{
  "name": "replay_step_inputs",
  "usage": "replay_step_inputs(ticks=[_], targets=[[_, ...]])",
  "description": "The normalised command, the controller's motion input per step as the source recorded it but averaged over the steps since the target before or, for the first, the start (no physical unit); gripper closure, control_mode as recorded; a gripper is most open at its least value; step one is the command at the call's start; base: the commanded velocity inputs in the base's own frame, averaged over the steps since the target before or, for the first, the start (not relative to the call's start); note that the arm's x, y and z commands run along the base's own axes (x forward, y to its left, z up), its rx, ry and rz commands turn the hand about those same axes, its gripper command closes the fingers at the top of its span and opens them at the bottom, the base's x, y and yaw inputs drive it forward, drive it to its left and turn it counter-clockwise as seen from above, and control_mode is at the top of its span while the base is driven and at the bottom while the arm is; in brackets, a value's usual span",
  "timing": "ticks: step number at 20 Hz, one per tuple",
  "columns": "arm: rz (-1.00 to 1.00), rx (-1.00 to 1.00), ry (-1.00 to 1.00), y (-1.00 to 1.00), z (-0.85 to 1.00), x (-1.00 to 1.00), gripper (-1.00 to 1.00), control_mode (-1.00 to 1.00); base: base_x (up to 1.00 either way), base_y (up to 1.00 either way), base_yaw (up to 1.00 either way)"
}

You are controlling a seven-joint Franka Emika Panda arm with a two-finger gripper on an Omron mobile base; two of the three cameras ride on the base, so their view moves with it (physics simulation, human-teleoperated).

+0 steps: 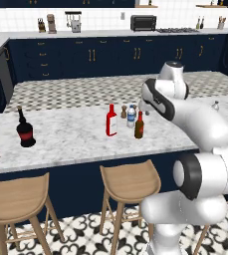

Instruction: Move the plastic bottles in the middle to the plastics group, and the glass bottles in the middle to the glass group.

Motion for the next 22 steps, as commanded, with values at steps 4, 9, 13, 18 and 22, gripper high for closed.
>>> replay_step_inputs(ticks=[4,9,13,18,22], targets=[[0.0,-0.03,-0.06,-0.01,-0.47,0.15,-1.0,-1.0,0.0,0.0,0.0],[0.0,-0.02,0.07,-0.01,-0.22,0.45,-1.0,-1.0,0.0,0.0,0.0],[0.0,0.0,0.04,-0.06,-0.12,0.47,-1.0,-1.0,0.0,0.0,0.0],[0.0,0.0,0.05,-0.01,-0.2,0.46,-1.0,-1.0,0.0,0.0,0.0],[0.0,0.0,0.01,0.0,-0.29,0.44,-1.0,-1.0,0.0,0.0,0.0]])
